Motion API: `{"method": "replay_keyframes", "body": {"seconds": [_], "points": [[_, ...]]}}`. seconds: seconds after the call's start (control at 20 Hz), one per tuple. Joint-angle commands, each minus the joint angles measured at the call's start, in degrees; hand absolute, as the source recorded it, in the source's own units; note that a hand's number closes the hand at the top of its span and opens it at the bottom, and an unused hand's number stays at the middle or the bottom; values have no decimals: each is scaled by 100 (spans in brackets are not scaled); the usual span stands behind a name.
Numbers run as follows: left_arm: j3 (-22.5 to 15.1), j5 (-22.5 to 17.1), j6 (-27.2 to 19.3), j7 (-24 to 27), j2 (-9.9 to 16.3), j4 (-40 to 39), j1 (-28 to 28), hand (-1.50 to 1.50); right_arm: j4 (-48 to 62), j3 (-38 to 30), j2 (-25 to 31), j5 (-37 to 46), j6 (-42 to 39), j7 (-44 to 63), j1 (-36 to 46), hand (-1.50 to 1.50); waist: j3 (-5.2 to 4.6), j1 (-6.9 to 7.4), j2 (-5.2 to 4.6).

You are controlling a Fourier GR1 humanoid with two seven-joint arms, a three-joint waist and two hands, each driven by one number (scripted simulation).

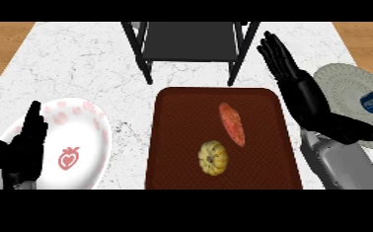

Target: Pick the squash from the tray and place it in the tiered shelf

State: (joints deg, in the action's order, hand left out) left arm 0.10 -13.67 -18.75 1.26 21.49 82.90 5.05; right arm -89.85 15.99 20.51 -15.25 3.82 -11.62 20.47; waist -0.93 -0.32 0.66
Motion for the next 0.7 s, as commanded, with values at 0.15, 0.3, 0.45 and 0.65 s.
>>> {"method": "replay_keyframes", "body": {"seconds": [0.15,0.3,0.45,0.65], "points": [[-478,232,543,-96,259,9,85,0,-400,120,1075,2240,1478,848,-265,-150,28,-547,99],[-503,282,597,-109,394,7,295,0,190,-404,2270,3249,1758,1138,-523,-150,-133,-1322,164],[-967,280,972,-133,273,103,393,0,-580,-272,1579,3627,2747,1780,-1017,150,42,-949,90],[-1280,399,1090,-300,168,245,124,0,-1571,830,1033,4394,2829,2285,-1668,-150,62,-491,16]]}}
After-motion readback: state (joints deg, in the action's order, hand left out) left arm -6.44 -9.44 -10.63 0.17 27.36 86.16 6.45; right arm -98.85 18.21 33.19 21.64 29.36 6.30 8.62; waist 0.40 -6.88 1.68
